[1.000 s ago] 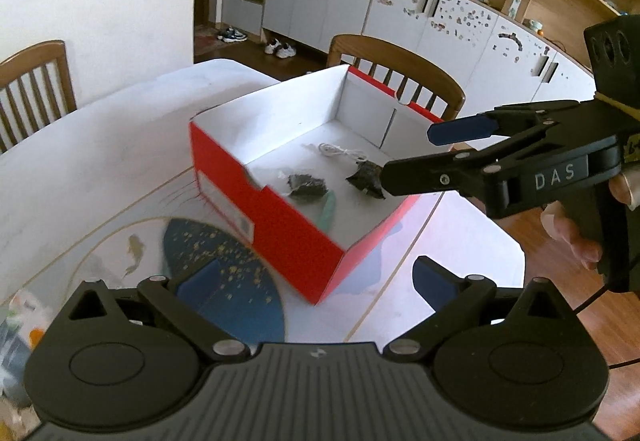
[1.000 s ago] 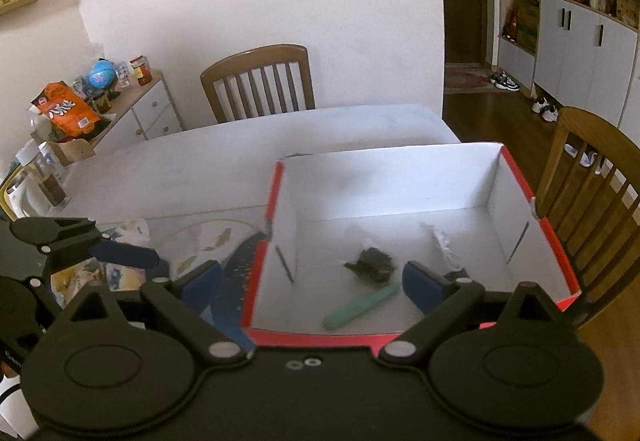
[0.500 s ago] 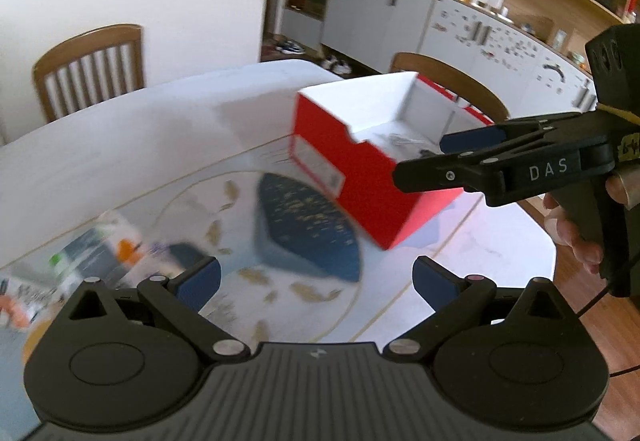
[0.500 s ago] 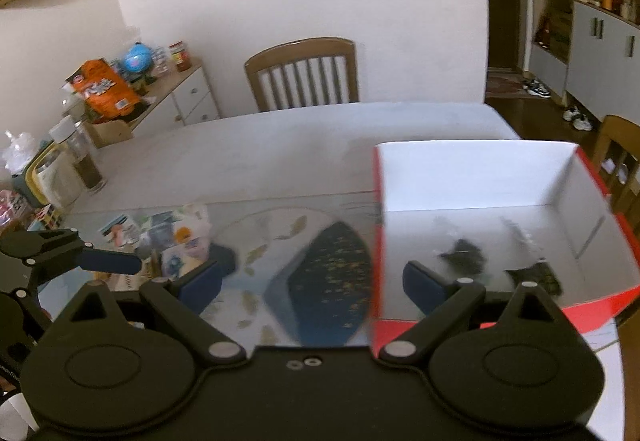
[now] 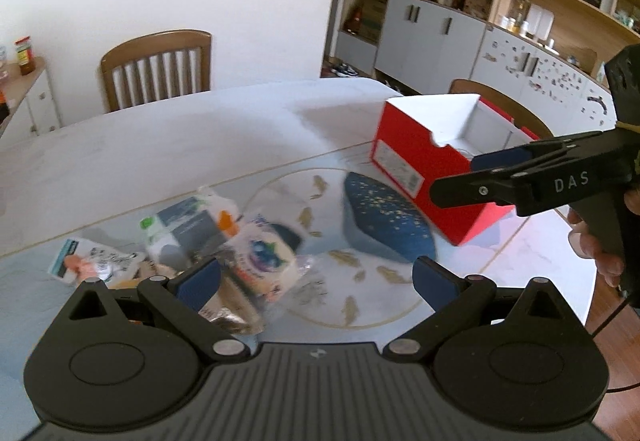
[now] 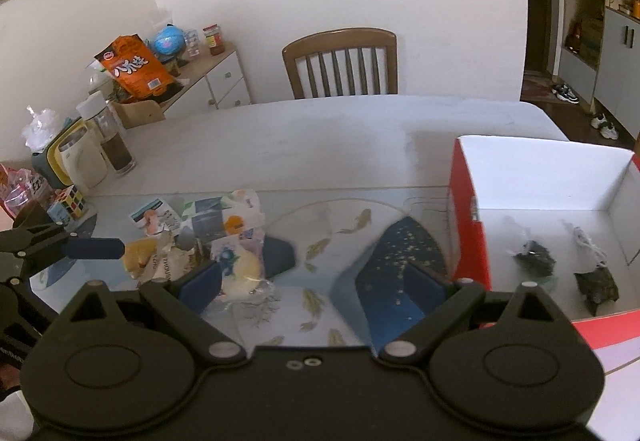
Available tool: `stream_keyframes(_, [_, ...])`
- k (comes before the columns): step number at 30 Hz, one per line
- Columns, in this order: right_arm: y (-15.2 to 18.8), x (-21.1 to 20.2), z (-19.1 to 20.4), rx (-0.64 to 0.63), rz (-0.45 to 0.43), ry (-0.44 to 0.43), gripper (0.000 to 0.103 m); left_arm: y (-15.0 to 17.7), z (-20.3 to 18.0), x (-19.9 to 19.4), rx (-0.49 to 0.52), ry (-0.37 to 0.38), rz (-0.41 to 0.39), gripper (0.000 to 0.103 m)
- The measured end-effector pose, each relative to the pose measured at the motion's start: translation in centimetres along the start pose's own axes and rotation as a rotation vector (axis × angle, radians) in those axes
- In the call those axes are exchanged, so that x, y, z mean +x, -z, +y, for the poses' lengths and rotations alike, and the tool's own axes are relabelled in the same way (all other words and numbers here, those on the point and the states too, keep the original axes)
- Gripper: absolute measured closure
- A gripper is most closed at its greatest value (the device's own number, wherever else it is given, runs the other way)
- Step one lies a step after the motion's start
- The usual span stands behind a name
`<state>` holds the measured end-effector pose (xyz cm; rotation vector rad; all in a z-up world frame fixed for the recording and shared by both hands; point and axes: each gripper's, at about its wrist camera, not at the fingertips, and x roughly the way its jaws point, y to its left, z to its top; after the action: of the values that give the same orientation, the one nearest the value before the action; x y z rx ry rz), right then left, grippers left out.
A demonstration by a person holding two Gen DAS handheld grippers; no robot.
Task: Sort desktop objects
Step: 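Withdraw both open tools from the shoebox back toward the snack pile, then grasp the orange figurine with the left tool while the right tool grasps the blueberry bread bag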
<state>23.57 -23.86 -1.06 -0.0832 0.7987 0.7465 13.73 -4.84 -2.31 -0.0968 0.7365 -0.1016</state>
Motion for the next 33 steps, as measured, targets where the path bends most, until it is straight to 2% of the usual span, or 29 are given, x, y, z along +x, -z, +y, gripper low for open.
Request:
stream_keyframes(13, [0.2,2.3,2.9,-0.027,0.028,-0.014,0.005,2.2,3.9,-0.8,-0.028,-0.106,-0.058,0.0])
stream_keyframes(21, [0.2,4.0,4.3,-0.052,0.046,-0.026,0.006,2.8,7.2,-0.9,-0.07,-0.138,-0.074,0.0])
stream_keyframes(33, [0.3,7.8,6.3,-0.059,0.08,-0.035,0.007,4.0,11.9,0.7,-0.12,-0.165,-0.041,0.001])
